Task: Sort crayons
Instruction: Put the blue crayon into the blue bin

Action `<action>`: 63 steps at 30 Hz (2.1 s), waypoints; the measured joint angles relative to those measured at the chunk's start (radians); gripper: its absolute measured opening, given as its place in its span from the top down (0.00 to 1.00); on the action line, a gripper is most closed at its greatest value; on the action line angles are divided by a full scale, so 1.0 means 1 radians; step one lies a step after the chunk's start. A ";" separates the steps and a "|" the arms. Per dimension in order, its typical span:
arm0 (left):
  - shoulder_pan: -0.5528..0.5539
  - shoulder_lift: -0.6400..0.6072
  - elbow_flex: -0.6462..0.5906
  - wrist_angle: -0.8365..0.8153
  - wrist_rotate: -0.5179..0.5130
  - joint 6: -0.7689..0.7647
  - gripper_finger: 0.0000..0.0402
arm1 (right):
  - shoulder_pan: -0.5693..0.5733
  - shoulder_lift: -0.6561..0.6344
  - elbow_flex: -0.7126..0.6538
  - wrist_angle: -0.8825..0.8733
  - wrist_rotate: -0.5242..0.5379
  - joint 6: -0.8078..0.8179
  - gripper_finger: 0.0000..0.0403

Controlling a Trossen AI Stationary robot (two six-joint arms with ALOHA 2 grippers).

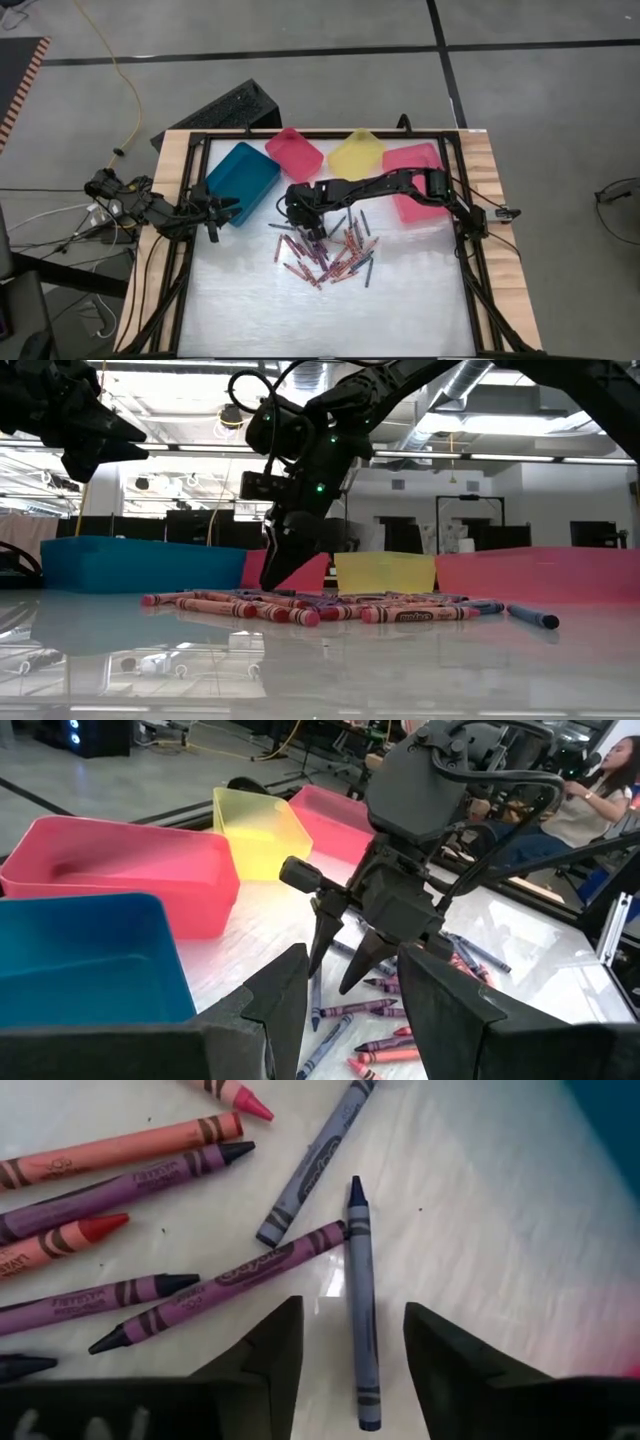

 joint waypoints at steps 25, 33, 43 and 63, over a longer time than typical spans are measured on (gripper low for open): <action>0.000 0.000 0.000 -0.028 0.005 -0.020 0.64 | -0.052 0.023 -0.009 -0.054 -0.063 0.088 0.95; 0.000 0.000 0.000 -0.026 0.005 -0.020 0.64 | -0.051 0.017 -0.011 -0.044 -0.058 0.134 0.99; 0.000 0.000 0.000 -0.019 0.004 -0.023 0.64 | -0.055 0.014 0.128 -0.034 -0.007 0.171 0.99; 0.000 0.000 0.000 -0.013 0.054 -0.013 0.64 | -0.114 0.076 0.219 0.525 0.132 0.217 0.99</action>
